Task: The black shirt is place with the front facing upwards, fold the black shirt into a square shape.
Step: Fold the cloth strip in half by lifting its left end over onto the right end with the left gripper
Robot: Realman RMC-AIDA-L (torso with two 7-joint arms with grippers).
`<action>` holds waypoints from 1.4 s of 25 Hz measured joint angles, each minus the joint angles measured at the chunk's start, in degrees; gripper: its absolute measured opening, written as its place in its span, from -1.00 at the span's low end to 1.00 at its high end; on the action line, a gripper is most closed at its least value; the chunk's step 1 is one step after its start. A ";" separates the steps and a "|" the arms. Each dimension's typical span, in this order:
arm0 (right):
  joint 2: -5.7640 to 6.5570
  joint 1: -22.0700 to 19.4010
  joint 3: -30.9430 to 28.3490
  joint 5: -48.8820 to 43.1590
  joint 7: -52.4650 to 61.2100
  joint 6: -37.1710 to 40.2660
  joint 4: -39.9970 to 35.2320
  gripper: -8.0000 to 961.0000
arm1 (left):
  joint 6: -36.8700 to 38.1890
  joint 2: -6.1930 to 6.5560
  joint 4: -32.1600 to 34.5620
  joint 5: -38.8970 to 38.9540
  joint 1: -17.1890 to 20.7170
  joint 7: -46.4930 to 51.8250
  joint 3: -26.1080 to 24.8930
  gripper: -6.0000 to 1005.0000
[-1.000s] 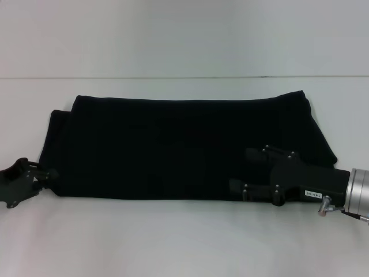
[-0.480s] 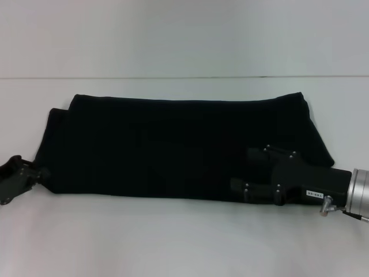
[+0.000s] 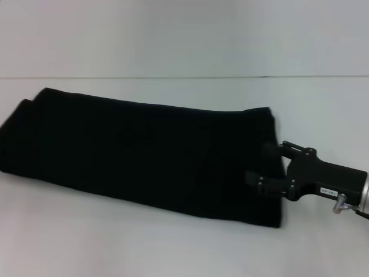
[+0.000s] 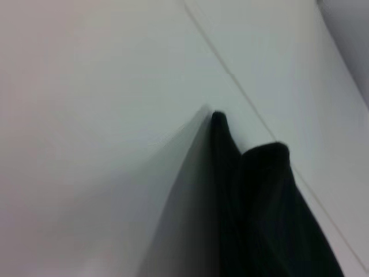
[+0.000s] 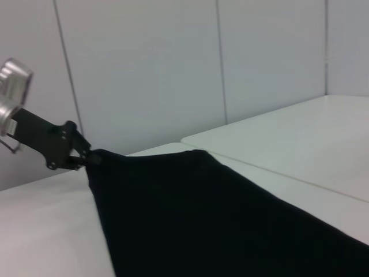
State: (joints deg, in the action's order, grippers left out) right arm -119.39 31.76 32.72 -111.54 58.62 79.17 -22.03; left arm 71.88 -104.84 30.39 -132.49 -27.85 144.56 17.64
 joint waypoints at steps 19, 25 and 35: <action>0.39 -4.06 -2.77 -0.09 0.06 0.03 0.02 0.90 | 13.62 -0.32 -0.06 10.75 -11.34 -0.92 -3.09 -0.84; 0.40 -5.45 -3.07 -0.09 0.68 0.08 0.25 0.90 | 14.10 -4.54 -0.73 10.87 -22.41 -2.11 1.08 -0.85; 0.06 -6.75 -3.10 -0.08 1.84 -0.52 0.52 0.90 | 12.99 -16.90 -3.11 10.93 -24.35 -5.52 12.78 -0.85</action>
State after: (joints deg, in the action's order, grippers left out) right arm -119.33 25.01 29.62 -111.61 60.46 78.65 -21.52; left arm 84.87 -121.73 27.27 -121.56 -52.20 139.05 30.42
